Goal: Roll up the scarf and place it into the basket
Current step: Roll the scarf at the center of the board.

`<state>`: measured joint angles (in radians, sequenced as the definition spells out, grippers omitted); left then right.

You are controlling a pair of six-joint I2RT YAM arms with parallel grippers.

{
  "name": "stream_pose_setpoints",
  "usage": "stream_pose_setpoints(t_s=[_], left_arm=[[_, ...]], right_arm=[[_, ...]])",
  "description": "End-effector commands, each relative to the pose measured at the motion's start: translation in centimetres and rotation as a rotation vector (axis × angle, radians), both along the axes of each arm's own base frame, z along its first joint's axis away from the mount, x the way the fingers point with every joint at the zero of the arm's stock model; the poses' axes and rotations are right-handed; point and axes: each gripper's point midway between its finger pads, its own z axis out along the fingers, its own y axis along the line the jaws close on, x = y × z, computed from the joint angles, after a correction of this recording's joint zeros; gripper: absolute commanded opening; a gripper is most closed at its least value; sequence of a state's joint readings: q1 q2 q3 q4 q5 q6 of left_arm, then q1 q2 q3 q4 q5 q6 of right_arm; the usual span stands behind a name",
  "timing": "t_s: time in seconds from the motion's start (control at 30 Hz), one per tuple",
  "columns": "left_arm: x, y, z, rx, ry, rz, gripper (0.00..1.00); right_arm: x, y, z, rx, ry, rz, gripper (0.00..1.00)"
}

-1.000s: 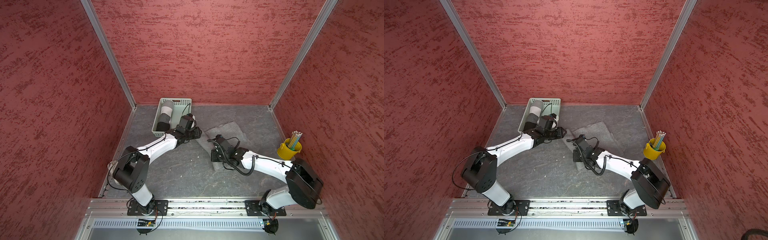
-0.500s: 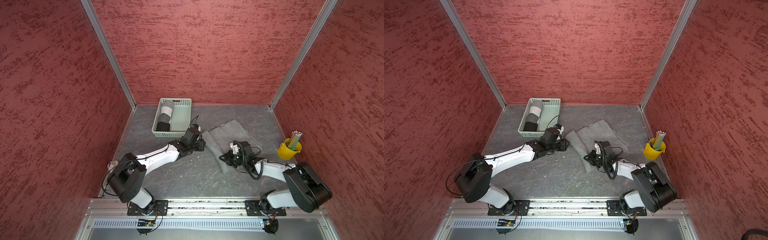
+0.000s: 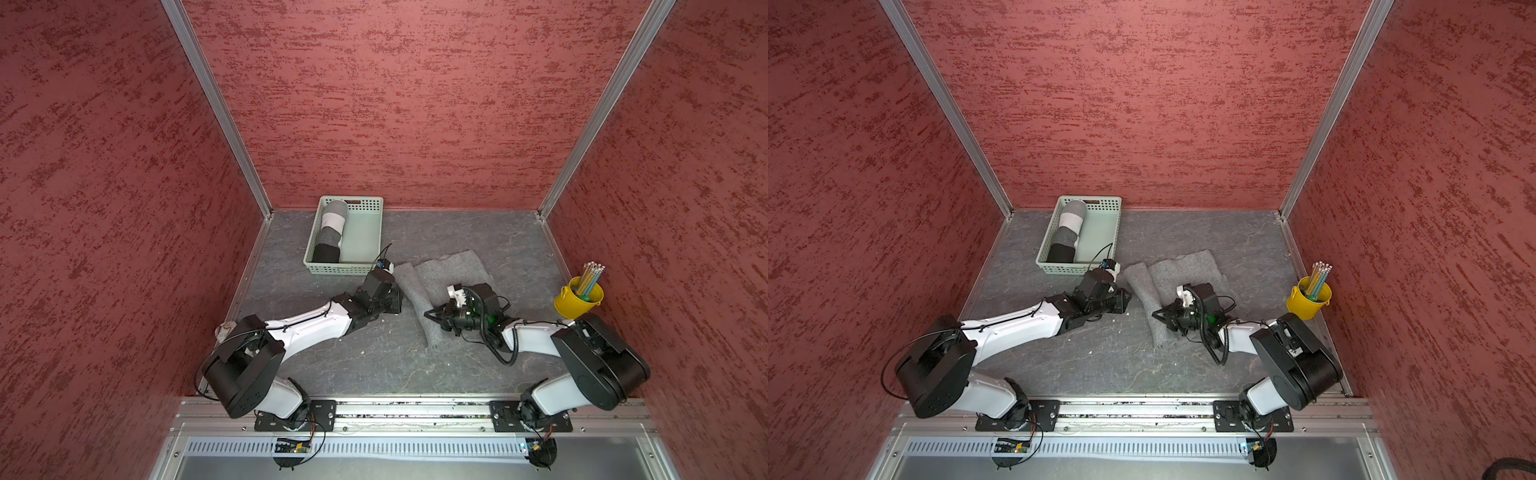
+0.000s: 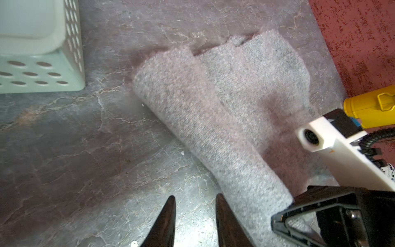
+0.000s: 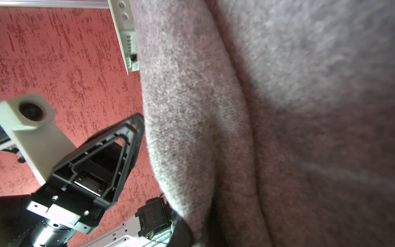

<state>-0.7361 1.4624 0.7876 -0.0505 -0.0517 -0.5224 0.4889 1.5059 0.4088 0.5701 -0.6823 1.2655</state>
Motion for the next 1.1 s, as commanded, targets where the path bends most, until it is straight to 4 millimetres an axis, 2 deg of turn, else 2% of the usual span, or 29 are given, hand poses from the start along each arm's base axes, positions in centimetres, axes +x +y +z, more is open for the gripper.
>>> stream_pose_setpoints(t_s=[0.0, 0.2, 0.37, 0.53, 0.7, 0.9, 1.07], left_arm=[[1.0, -0.9, 1.1, -0.02, -0.047, 0.005, 0.32], [1.7, -2.7, 0.6, -0.024, -0.052, -0.049, 0.3], [1.9, -4.0, 0.2, -0.023, -0.054, -0.095, 0.27], [1.0, -4.8, -0.2, -0.011, -0.056, -0.143, 0.22], [-0.2, -6.0, -0.9, -0.003, -0.059, -0.204, 0.21], [2.0, -8.4, -2.4, -0.012, -0.067, -0.222, 0.19], [3.9, -10.0, -3.3, -0.029, -0.042, -0.237, 0.18]], right_arm=[[0.3, 0.0, 0.8, 0.062, 0.016, -0.042, 0.0], [-0.4, -2.6, -0.5, 0.159, 0.115, -0.197, 0.0], [-1.0, -3.8, -2.3, 0.165, 0.169, -0.267, 0.0], [-1.2, -4.9, -3.7, 0.171, 0.21, -0.338, 0.0], [-1.0, -4.9, -3.7, 0.175, 0.212, -0.344, 0.01], [-0.1, -4.4, -3.3, 0.124, 0.183, -0.317, 0.16], [0.6, -4.4, -2.8, -0.017, 0.134, -0.274, 0.3]])
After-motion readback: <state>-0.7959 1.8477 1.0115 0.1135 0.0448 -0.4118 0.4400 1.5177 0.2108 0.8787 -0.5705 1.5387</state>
